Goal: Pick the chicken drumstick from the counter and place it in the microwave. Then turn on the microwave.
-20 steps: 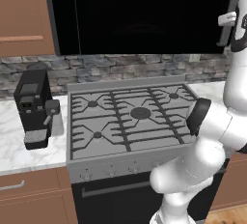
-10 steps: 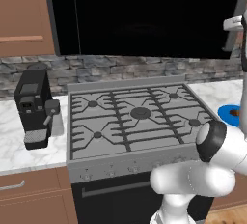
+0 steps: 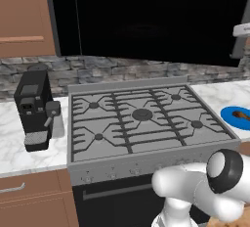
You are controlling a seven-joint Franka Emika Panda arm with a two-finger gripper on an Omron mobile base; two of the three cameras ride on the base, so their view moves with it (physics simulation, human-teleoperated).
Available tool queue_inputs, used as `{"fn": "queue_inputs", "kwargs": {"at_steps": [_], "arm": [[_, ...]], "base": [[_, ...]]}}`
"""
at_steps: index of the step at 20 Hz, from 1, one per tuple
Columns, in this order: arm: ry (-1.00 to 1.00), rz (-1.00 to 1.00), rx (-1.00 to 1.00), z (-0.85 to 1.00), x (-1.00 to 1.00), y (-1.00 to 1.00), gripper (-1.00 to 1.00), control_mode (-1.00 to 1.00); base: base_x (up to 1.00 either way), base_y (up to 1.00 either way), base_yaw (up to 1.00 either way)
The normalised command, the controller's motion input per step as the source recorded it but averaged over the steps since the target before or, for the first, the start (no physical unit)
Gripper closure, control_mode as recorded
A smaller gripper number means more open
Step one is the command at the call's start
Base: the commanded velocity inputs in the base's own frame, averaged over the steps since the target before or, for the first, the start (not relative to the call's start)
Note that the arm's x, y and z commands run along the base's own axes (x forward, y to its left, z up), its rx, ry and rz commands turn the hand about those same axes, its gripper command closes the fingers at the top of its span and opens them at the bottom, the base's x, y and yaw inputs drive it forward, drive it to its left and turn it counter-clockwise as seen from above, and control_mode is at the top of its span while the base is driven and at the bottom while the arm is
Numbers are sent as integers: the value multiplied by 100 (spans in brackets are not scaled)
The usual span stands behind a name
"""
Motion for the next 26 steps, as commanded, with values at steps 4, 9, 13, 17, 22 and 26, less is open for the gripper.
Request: {"fn": "queue_inputs", "kwargs": {"at_steps": [4, 9, 13, 17, 22, 26], "arm": [[-4, 0, 1, 4, -74, -16, 100, -100], [0, -1, 2, 5, -71, -14, 100, -100], [0, -7, 3, 4, -69, -12, 100, -100], [0, -6, 3, 4, -68, -12, 100, -100], [0, -8, 6, 3, -69, -10, 100, -100], [0, -8, 8, 3, -69, -9, 100, -100]], "base": [[0, 0, 0], [0, 0, 0], [0, 0, 0], [0, 0, 0], [0, 0, 0], [0, 0, 0]]}}
